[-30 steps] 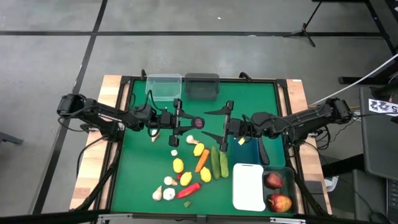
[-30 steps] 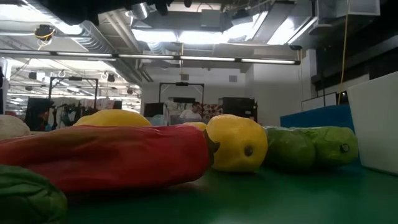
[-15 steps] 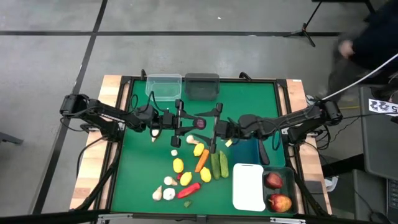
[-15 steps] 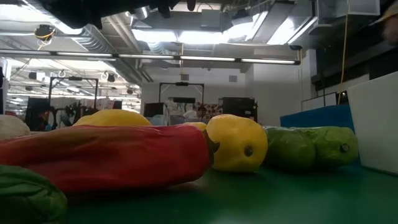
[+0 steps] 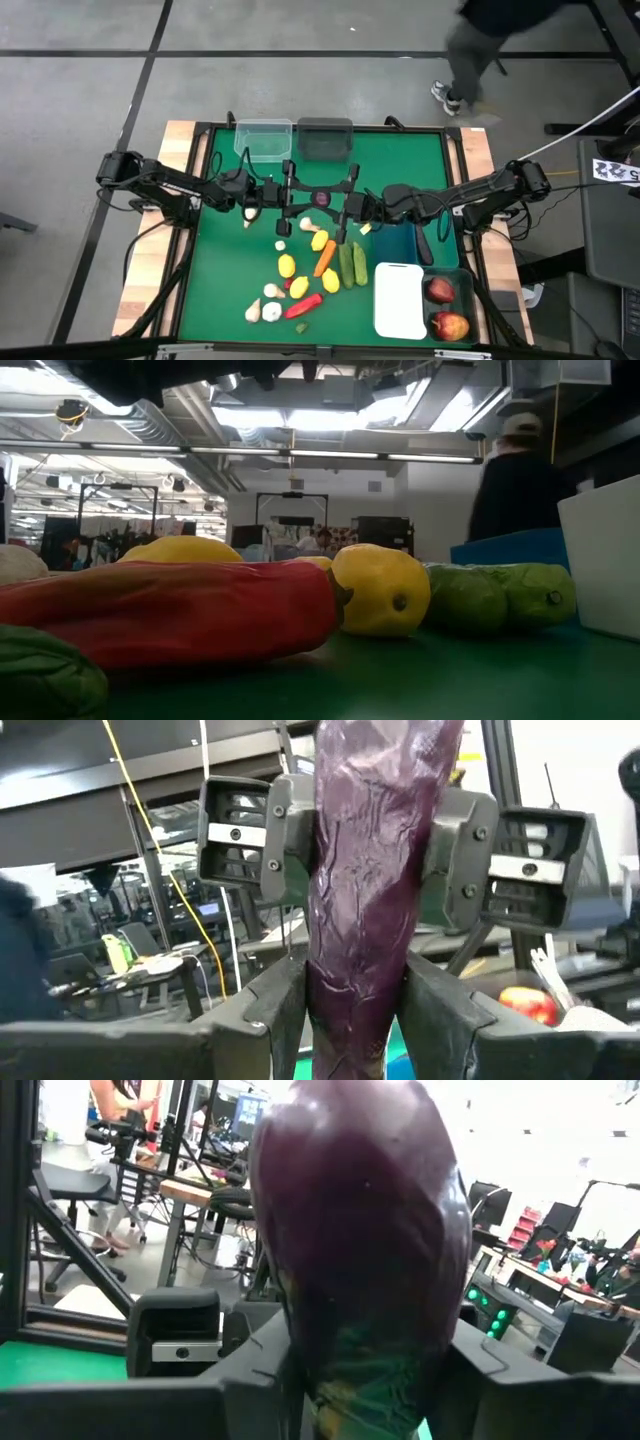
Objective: Sort produce into baskets
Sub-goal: Put the purple eggplant into the green bin, then put the white garlic into the transparent bin
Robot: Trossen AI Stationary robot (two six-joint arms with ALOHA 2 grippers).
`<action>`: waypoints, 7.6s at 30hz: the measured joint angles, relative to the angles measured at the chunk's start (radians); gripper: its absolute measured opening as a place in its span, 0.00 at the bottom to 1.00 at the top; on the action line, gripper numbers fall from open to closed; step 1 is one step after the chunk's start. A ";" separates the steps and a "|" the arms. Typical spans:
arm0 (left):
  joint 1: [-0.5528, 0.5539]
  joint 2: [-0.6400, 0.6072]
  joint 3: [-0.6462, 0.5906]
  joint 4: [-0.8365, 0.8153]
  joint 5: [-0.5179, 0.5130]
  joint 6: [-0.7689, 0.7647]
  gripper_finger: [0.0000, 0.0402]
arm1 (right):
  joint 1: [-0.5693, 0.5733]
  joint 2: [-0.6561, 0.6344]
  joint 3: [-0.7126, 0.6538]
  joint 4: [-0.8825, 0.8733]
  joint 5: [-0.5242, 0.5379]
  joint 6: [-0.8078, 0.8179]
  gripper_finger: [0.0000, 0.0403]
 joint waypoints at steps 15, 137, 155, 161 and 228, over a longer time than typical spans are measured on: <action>-0.004 -0.024 -0.002 -0.375 -0.091 0.062 0.66 | 0.008 -0.050 -0.001 -0.219 0.129 0.070 0.36; -0.551 0.215 0.011 -1.789 -0.852 -1.999 0.18 | 0.460 -0.304 -0.093 -1.865 0.133 1.928 0.72; 0.073 -0.471 0.011 -1.397 -0.956 -0.921 0.17 | 0.459 -0.304 -0.093 -1.863 0.257 1.914 0.72; 0.372 -0.476 0.012 -1.230 -0.699 -0.613 0.17 | 0.459 -0.304 -0.093 -1.860 0.262 1.908 0.72; 0.116 0.328 -0.144 -0.342 0.183 -0.123 0.54 | 0.459 -0.303 -0.093 -1.787 0.268 1.880 0.72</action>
